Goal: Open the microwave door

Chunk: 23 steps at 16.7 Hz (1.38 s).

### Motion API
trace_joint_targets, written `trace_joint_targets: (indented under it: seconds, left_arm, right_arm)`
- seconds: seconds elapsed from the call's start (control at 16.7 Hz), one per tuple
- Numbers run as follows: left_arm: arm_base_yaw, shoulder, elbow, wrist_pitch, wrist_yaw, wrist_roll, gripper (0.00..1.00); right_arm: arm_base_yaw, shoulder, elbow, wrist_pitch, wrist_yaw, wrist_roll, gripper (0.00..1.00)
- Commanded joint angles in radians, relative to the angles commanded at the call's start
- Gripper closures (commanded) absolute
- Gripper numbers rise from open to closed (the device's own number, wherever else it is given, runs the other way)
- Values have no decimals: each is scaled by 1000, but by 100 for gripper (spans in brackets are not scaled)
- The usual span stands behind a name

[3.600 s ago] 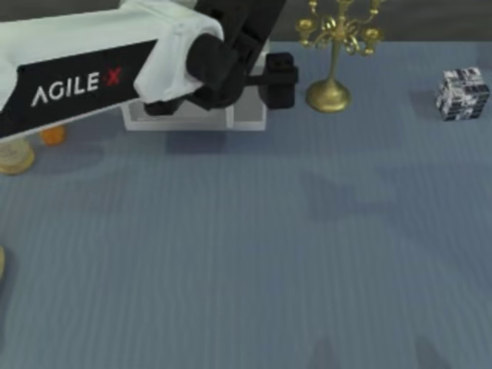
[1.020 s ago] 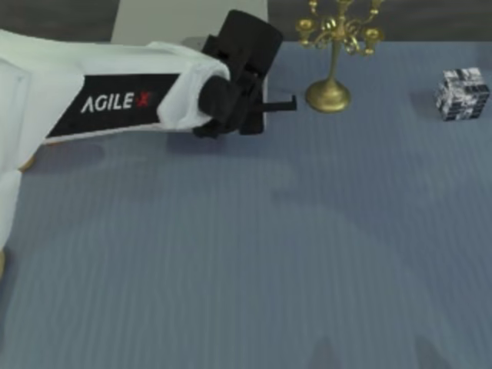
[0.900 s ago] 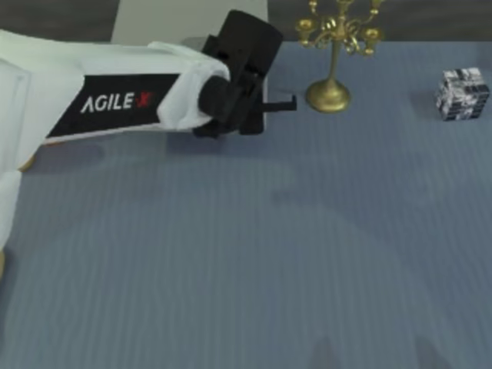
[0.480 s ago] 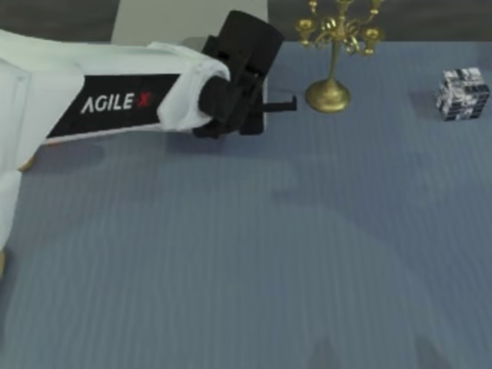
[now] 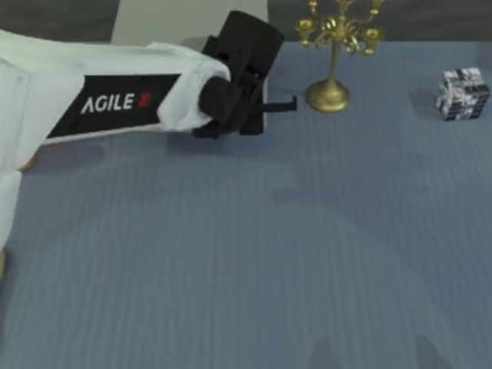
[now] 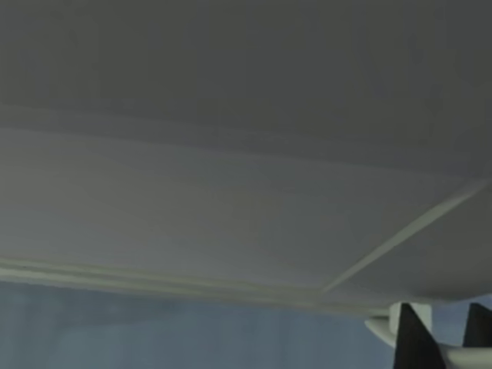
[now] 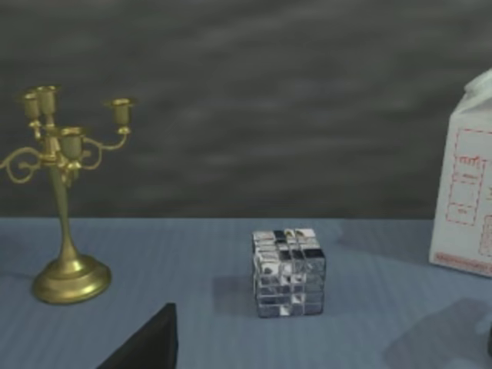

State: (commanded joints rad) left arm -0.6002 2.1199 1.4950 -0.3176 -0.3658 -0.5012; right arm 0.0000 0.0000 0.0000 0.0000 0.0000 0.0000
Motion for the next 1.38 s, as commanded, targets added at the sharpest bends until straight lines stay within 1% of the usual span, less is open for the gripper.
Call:
trace_joint_targets:
  seconds: [0.3, 0.42, 0.84, 1.38]
  left_arm:
    - [0, 0, 0, 0, 0, 0, 100]
    - [-5, 4, -2, 2, 9, -3, 100]
    - [7, -44, -72, 47, 39, 56, 100]
    - [7, -44, -73, 48, 39, 57, 100]
  right_arm:
    - [0, 0, 0, 0, 0, 0, 0]
    - [0, 0, 0, 0, 0, 0, 0]
    - [0, 0, 0, 0, 0, 0, 0]
    - [0, 0, 0, 0, 0, 0, 0]
